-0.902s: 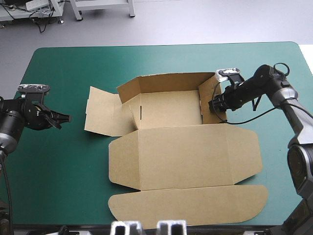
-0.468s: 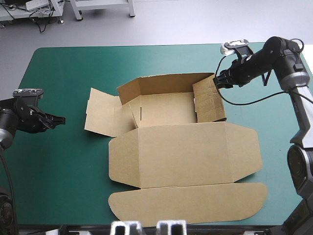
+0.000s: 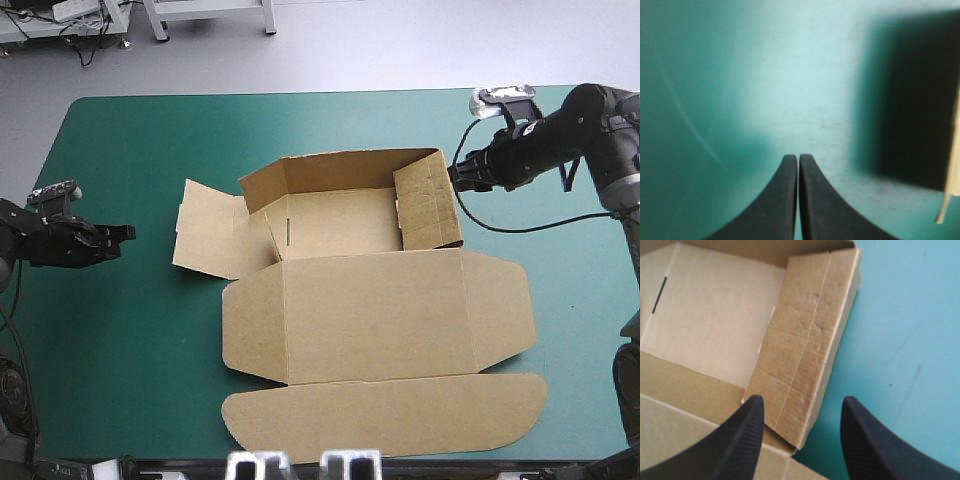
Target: Fold the box
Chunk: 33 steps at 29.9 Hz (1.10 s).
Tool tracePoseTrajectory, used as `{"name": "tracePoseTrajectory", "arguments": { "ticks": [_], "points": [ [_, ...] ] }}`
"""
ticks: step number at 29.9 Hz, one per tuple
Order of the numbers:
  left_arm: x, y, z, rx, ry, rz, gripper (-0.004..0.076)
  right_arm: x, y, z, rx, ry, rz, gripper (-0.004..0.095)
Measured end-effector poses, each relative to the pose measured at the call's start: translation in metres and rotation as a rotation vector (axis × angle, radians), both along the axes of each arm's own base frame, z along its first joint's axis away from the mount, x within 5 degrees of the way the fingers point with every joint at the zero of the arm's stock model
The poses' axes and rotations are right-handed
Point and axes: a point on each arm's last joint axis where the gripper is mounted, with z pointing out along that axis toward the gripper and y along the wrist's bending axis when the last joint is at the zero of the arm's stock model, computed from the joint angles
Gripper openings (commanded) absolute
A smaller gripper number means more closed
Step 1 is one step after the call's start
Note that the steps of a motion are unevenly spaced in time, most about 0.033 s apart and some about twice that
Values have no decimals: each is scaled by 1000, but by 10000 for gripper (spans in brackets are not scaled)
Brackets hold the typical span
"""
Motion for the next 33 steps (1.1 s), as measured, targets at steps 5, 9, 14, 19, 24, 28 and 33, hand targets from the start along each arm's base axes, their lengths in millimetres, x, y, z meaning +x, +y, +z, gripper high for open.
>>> {"name": "tracePoseTrajectory", "arguments": {
  "ticks": [5, 9, 14, 19, 24, 28, 33],
  "points": [
    [5, -10, 5, -127, -58, -17, -3, 8, 1, -25, 13, 2, -12, 441],
    [7, -13, 8, -172, -83, -4, -3, 20, 3, -39, 20, 7, 8, 442],
    [7, -14, 9, -187, -92, 0, -3, 35, 5, -64, 13, 63, 18, 440],
    [7, -13, 9, -186, -92, 0, -3, 48, 8, -91, 33, 130, 34, 441],
    [7, -13, 9, -186, -92, 0, -3, 56, 15, -110, 101, 186, 41, 353],
    [7, -14, 9, -184, -92, -9, -3, 61, 16, -122, 117, 224, 46, -9],
    [6, -8, 9, -179, -109, -3, -3, 61, 18, -123, 128, 228, 55, 1]
  ]
}}
